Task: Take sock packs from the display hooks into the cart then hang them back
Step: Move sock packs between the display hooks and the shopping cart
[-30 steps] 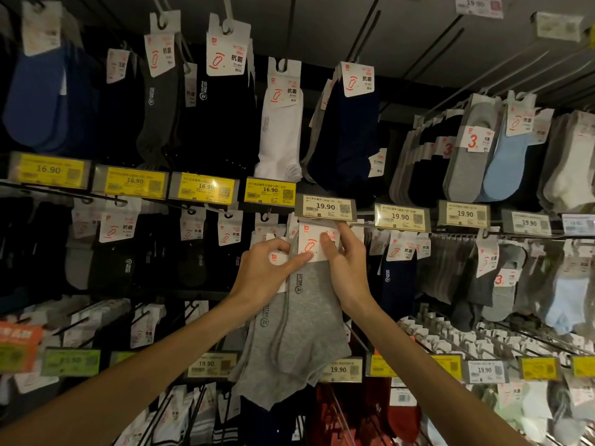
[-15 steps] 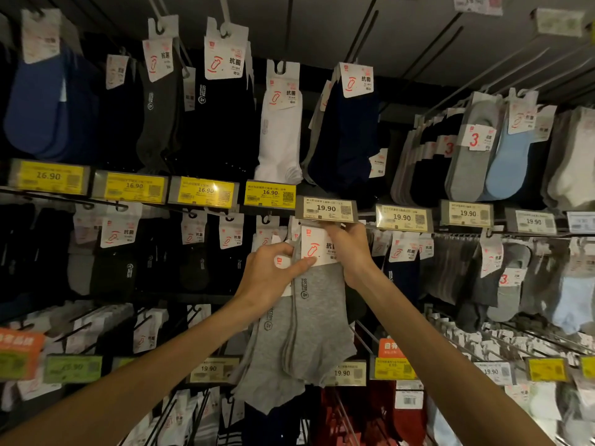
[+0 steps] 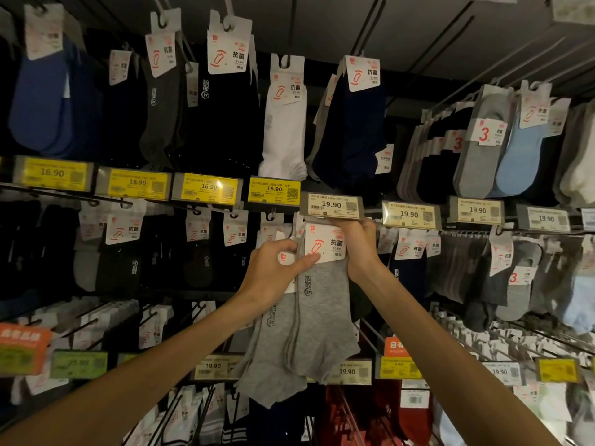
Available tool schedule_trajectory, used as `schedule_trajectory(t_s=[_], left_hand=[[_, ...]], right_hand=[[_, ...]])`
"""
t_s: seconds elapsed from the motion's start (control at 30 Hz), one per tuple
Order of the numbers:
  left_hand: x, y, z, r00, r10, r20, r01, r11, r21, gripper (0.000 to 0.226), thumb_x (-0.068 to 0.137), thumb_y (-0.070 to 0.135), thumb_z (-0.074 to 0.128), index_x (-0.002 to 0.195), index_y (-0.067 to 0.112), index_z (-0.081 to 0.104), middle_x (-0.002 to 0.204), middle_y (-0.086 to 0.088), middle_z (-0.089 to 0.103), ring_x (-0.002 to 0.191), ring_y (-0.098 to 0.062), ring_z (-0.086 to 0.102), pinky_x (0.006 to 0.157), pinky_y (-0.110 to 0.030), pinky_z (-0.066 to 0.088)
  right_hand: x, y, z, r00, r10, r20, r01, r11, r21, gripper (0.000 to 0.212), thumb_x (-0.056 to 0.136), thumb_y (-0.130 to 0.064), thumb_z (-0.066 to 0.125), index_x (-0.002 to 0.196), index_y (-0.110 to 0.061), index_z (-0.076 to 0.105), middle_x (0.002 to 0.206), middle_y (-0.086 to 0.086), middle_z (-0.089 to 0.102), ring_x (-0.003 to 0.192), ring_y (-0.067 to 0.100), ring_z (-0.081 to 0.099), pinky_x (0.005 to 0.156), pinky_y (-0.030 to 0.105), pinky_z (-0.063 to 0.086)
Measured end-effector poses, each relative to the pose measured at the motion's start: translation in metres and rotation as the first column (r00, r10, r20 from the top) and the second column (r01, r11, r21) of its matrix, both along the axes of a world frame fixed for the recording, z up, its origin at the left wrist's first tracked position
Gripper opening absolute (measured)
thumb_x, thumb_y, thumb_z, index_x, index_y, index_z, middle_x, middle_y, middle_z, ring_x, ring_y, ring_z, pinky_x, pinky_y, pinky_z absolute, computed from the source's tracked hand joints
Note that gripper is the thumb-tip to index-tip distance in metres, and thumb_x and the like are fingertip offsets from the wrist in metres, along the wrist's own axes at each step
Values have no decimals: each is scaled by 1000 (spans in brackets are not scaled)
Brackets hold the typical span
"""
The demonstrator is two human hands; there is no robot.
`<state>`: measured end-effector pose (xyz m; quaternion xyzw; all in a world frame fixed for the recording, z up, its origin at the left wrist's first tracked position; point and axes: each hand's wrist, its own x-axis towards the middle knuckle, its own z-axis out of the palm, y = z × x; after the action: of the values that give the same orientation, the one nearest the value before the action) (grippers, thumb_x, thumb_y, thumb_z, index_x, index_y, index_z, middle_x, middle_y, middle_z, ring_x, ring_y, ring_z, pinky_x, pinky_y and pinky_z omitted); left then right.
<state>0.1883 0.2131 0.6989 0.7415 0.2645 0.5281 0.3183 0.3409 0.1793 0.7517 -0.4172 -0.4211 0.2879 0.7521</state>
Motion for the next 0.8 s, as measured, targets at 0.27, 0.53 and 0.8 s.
schedule_trajectory(t_s=[0.27,0.53,0.8], left_hand=[[2,2,0,1000,10,-13,-10,1000,-5,28,80,46,77,95,22,76,99,11,74,94,0,68,85,-30,57],[3,9,-7,998,43,-39,-43,999,5,27,85,43,74,82,17,77,82,7,75,81,-3,69,72,-18,52],[-3,27,-22,986,156,-56,-156,988,7,26,83,44,74,90,19,78,89,14,74,90,3,65,79,-13,48]], right_hand=[[0,-5,7,998,5,60,-4,1000,-20,18,88,-10,64,99,-24,58,99,4,69,84,17,69,63,31,58],[-6,1,-35,794,-297,530,194,951,242,33,95,-30,58,125,-27,43,128,-2,47,113,-7,49,95,21,49],[11,25,-73,740,-322,590,180,940,288,38,95,-30,60,132,-30,51,125,2,53,114,6,54,92,31,53]])
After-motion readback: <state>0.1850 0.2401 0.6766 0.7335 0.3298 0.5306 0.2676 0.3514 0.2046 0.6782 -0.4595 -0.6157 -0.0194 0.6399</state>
